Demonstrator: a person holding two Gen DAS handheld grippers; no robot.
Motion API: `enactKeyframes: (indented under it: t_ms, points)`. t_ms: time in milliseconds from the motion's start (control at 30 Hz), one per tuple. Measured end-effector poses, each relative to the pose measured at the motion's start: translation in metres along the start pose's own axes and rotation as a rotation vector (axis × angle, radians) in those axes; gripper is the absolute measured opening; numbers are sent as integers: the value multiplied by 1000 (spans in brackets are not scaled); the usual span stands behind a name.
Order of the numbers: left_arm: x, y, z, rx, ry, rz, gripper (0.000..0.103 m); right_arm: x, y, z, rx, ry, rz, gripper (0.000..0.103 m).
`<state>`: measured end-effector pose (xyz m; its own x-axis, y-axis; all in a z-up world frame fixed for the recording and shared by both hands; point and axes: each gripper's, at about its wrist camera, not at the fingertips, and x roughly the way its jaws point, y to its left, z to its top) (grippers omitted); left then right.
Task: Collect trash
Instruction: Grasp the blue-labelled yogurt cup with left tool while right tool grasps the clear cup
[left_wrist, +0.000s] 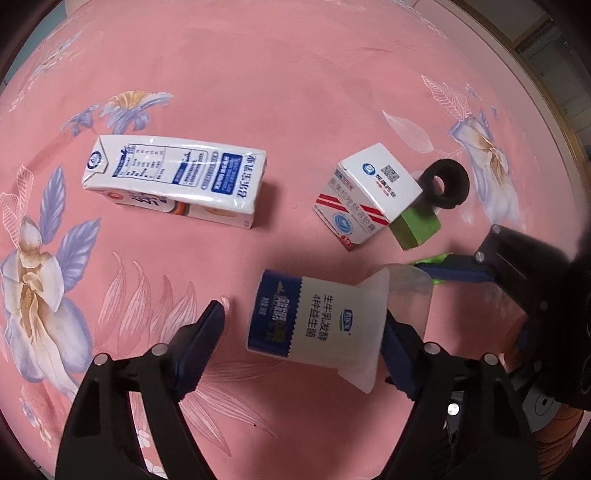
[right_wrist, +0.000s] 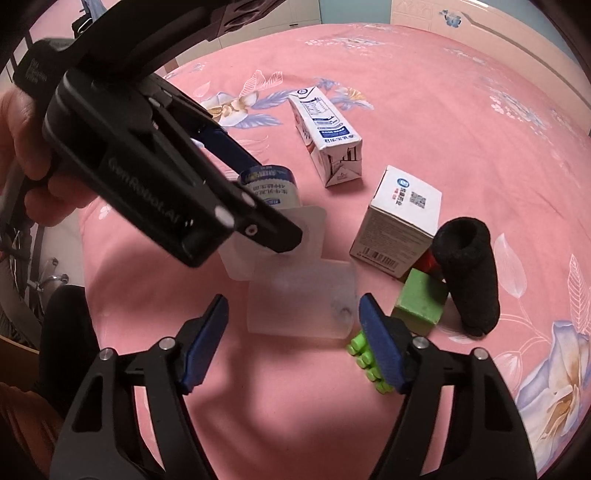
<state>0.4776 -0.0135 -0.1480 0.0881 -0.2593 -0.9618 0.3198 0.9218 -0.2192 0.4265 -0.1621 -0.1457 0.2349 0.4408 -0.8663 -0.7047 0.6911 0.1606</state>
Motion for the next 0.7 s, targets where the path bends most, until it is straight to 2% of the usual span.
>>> enactKeyframes:
  t_ms: [167,233,367,700]
  points:
    - [3,0,0,-3,4,0,72,5,-1,5,-1,11,-6,65]
    - [4,0,-1,2,8,-6,64,8,-1,6,-5,18,-7,62]
    - [5,1,-1,-2,6,-3,64,10,-2,6,-3,29,-9,56]
    - [-1,7,-4,12,-10,-7,62,4,3,3,-38,50,-7,56]
